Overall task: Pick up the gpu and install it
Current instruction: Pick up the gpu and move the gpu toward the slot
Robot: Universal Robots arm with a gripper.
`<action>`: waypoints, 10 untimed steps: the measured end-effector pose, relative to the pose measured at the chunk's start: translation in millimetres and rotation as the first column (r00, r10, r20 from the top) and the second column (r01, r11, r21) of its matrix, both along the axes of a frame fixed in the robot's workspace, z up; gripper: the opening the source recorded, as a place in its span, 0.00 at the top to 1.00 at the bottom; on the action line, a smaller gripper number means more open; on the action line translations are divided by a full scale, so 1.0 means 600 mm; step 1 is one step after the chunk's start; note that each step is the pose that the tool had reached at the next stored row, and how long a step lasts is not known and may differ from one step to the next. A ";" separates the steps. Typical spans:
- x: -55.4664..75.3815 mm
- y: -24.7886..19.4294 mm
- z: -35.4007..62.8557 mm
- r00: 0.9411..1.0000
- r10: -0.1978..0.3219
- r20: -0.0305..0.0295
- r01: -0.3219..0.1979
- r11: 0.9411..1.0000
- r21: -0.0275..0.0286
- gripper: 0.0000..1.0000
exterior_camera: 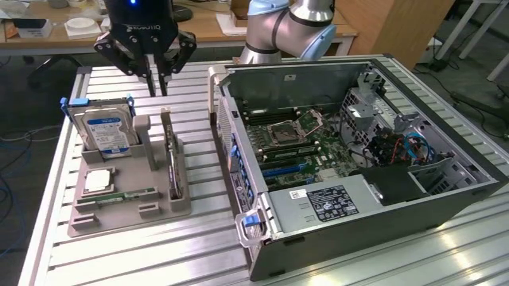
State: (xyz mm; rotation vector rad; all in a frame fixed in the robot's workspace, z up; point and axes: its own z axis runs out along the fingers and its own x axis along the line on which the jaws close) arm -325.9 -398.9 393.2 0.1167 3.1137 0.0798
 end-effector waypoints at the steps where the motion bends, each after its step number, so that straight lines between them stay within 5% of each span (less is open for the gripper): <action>1: 0.000 0.0000 0.000 1.000 0.000 0.000 0.000 1.000 0.000 0.77; 6: -0.001 -0.0012 0.000 1.000 0.005 0.000 -0.005 1.000 0.000 0.59; 8: -0.002 -0.0011 -0.001 0.999 0.038 0.000 -0.038 0.999 0.000 0.47; 10: -0.002 -0.0011 -0.001 0.997 0.073 0.000 -0.073 0.997 0.000 0.47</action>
